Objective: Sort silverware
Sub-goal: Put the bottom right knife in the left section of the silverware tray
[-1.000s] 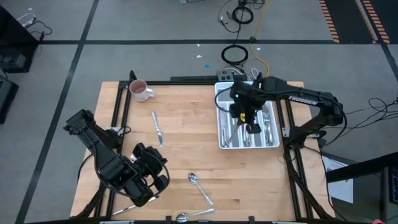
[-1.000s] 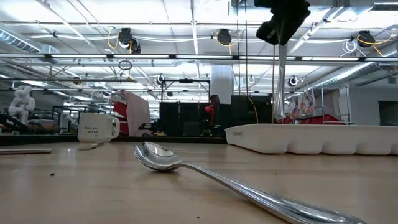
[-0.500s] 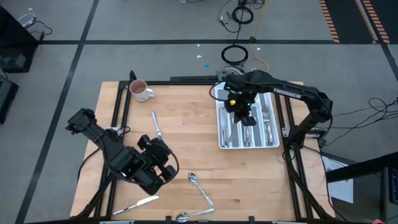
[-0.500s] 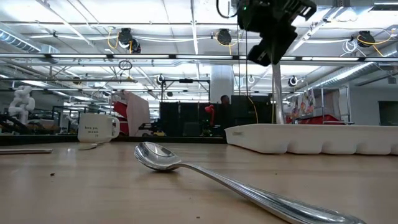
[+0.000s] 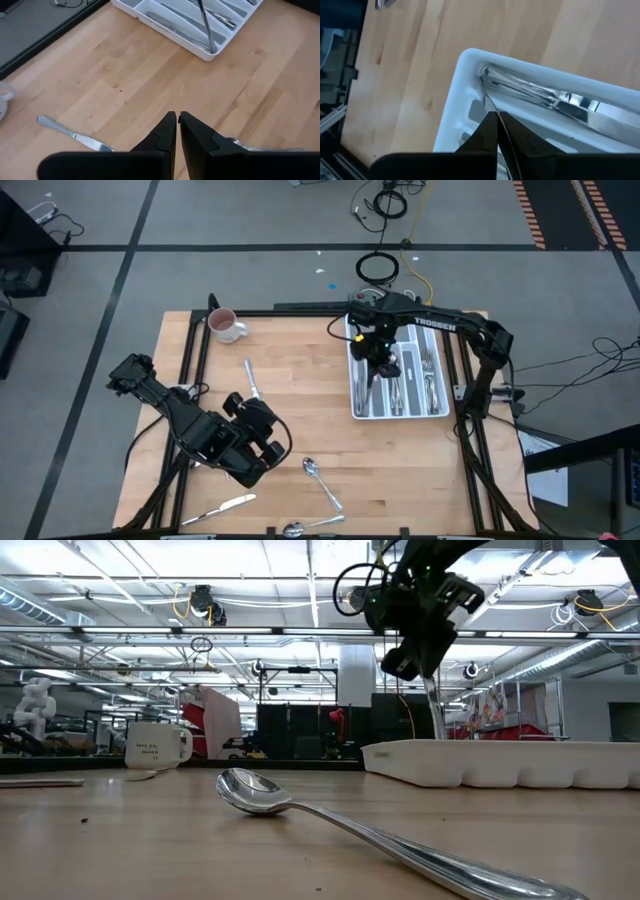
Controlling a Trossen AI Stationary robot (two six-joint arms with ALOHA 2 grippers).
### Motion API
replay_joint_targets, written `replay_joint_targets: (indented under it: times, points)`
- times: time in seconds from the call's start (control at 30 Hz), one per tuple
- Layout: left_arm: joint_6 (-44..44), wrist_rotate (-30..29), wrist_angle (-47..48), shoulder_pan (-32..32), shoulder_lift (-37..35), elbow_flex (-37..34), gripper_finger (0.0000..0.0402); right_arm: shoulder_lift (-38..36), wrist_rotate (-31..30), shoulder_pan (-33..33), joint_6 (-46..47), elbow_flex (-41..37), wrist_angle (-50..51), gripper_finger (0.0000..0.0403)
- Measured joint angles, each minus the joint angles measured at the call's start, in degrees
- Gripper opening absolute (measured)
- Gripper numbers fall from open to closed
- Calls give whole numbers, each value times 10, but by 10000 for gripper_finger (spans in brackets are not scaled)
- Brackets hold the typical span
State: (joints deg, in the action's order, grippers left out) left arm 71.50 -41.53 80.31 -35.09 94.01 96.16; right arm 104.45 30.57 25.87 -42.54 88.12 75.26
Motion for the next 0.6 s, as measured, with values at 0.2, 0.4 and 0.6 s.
replay_joint_targets:
  times: [0.2, 0.4, 0.6]
  points:
    - [0, 0, 2, 0, 0, 0, 32, 5, 4, 26, 0, -4, -32, 1]
    - [1, 0, 2, 0, 0, 0, 32, 7, 2, 42, -1, -5, -46, 10]
    - [0, -5, 2, 2, 0, 0, 32, 7, -61, 43, 0, -5, -66, 63]
